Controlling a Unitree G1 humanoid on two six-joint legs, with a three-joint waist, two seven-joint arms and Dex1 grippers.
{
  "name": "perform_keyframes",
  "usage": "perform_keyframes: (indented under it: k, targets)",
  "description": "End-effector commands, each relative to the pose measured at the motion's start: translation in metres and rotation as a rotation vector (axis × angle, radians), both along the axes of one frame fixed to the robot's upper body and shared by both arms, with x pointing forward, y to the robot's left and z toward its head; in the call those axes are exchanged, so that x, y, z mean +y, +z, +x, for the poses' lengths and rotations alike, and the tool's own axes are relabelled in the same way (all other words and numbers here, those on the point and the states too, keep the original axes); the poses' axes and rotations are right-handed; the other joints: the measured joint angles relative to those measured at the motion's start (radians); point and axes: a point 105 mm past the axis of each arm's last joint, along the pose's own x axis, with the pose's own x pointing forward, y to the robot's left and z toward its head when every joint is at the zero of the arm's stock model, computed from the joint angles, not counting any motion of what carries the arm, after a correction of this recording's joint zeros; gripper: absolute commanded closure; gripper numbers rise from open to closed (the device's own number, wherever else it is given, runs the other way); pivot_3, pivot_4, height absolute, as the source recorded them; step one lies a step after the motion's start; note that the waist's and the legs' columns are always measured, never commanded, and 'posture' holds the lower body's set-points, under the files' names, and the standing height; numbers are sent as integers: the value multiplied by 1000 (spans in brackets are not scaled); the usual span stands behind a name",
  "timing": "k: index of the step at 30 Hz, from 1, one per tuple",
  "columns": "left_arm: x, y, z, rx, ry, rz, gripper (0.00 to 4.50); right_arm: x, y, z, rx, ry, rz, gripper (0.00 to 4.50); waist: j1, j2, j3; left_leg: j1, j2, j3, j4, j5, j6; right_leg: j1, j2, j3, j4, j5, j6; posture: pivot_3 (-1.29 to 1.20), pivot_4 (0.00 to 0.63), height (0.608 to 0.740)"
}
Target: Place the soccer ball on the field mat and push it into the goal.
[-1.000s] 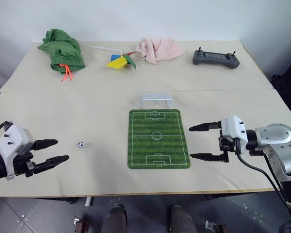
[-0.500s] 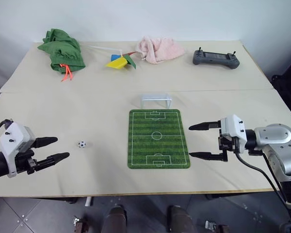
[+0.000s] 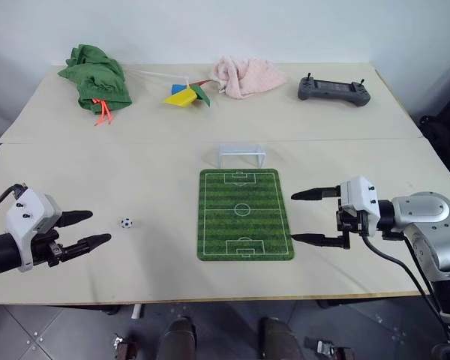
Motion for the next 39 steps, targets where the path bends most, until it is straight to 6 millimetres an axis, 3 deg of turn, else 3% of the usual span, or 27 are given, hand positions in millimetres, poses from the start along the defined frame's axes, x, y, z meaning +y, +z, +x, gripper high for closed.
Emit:
perform_keyframes:
  k: [1,9,25,39]
  targets:
    - [0,-9,7,-7,27,-29,1196,1,12,0,-57,-1,24,0,0,0,0,0,0,0,0,0,0,0,0,0,0,0,0,0,150,740]
    - [-15,-43,28,16,20,-96,1196,6,11,-3,-58,-3,37,0,2,0,0,0,0,0,1,0,0,0,0,0,2,0,0,0,150,740]
    - [-6,-50,45,3,39,-104,1196,3,14,-6,-62,-43,55,0,2,0,0,0,0,0,1,0,0,0,0,0,6,0,0,0,150,740]
    - [-22,-55,62,6,-4,-123,1196,3,14,-7,-67,-65,67,0,3,0,0,0,0,0,1,0,0,0,0,0,7,0,1,0,150,740]
